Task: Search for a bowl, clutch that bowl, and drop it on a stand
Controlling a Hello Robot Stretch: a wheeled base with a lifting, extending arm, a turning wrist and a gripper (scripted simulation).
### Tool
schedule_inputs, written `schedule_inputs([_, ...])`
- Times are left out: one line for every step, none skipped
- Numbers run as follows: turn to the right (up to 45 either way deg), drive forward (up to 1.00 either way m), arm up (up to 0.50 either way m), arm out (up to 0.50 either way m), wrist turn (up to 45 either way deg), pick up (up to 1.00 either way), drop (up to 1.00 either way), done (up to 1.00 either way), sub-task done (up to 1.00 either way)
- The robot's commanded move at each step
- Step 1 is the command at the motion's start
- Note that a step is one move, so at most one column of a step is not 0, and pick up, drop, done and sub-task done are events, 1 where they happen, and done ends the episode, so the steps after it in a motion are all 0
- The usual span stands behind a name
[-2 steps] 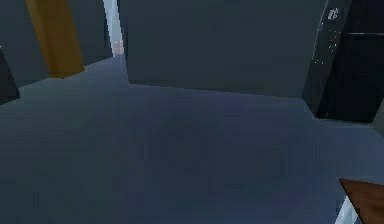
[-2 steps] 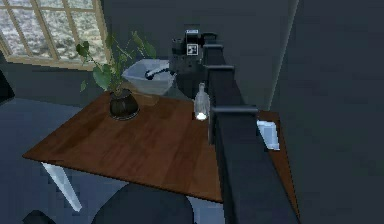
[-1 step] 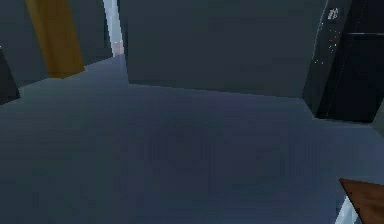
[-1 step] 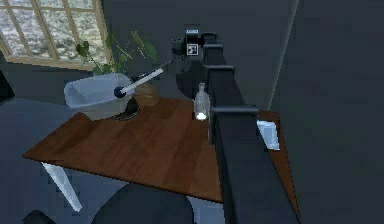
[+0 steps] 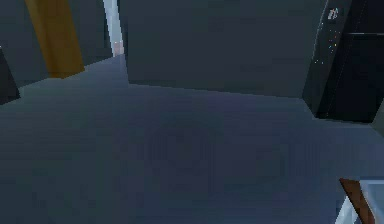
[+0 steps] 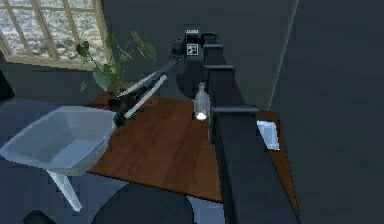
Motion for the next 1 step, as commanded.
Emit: schedule_inputs([0.0,0.0,0.0,0.0,-12.0,0.0,0.0,0.0,0.0])
